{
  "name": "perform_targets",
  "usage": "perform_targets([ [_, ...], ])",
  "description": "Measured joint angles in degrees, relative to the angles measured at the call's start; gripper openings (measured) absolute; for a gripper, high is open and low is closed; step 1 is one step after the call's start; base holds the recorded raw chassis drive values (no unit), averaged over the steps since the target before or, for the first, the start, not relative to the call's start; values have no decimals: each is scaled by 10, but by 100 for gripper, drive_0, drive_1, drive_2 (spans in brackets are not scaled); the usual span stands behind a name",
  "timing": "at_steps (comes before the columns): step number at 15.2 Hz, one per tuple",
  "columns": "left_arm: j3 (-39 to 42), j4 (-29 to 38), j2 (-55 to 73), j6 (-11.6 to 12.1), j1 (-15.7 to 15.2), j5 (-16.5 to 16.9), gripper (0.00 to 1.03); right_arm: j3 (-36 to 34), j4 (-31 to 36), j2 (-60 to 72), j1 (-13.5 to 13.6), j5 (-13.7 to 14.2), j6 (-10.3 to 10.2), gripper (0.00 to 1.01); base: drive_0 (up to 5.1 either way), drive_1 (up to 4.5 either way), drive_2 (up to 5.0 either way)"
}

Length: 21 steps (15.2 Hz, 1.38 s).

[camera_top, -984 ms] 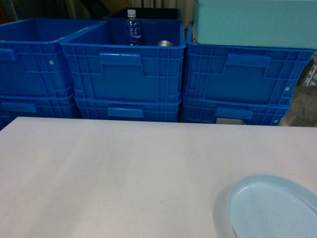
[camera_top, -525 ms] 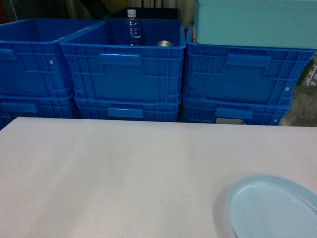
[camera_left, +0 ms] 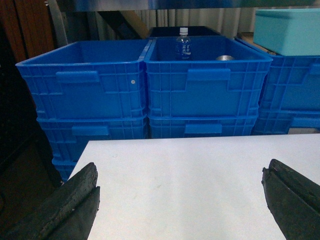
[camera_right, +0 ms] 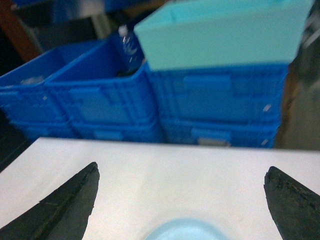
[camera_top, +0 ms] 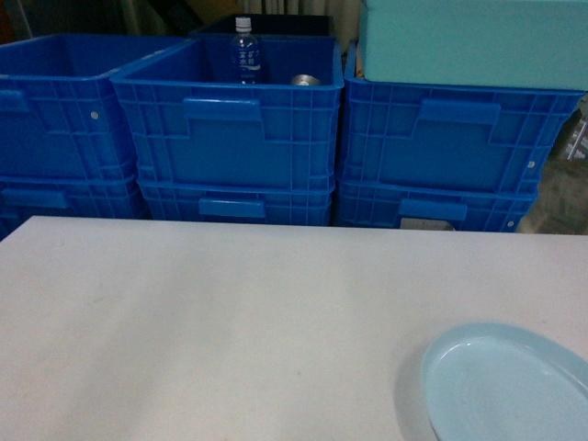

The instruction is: Place blue tray on left shelf second layer neatly

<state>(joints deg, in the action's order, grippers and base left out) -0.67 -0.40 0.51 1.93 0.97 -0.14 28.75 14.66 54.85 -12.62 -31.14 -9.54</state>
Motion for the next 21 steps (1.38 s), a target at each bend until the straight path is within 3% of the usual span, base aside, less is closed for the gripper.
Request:
perform_targets([
  [1, 0, 0, 0, 0, 0, 0, 98, 76, -98, 108, -9, -83, -9, 98, 0, 0, 0],
  [2, 0, 0, 0, 0, 0, 0, 98, 123, -151, 204, -9, -109, 3, 98, 0, 0, 0],
  [3, 0, 0, 0, 0, 0, 0, 98, 136, -159, 263, -3, -100, 20, 98, 0, 0, 0],
  [7, 0, 0, 0, 0, 0, 0, 98, 138, -146, 419, 14, -14, 87, 98, 0, 0, 0],
  [8, 0, 0, 0, 0, 0, 0, 98, 134, -131, 423, 21, 5, 95, 98, 0, 0, 0],
  [12, 0, 0, 0, 0, 0, 0, 98, 123, -108, 418, 33, 38, 121, 98, 0, 0, 0],
  [16, 0, 0, 0, 0, 0, 0, 98, 97, -114, 464, 0, 106, 184, 98, 0, 0, 0],
  [17, 0, 0, 0, 0, 0, 0, 98, 97, -112, 472, -8, 108, 198, 98, 0, 0, 0],
  [19, 0, 0, 0, 0, 0, 0, 98, 100, -109, 491, -9, 94, 201, 98, 0, 0, 0],
  [21, 0, 0, 0, 0, 0, -1, 98, 107, -112, 515, 0, 55, 177, 98, 0, 0, 0],
])
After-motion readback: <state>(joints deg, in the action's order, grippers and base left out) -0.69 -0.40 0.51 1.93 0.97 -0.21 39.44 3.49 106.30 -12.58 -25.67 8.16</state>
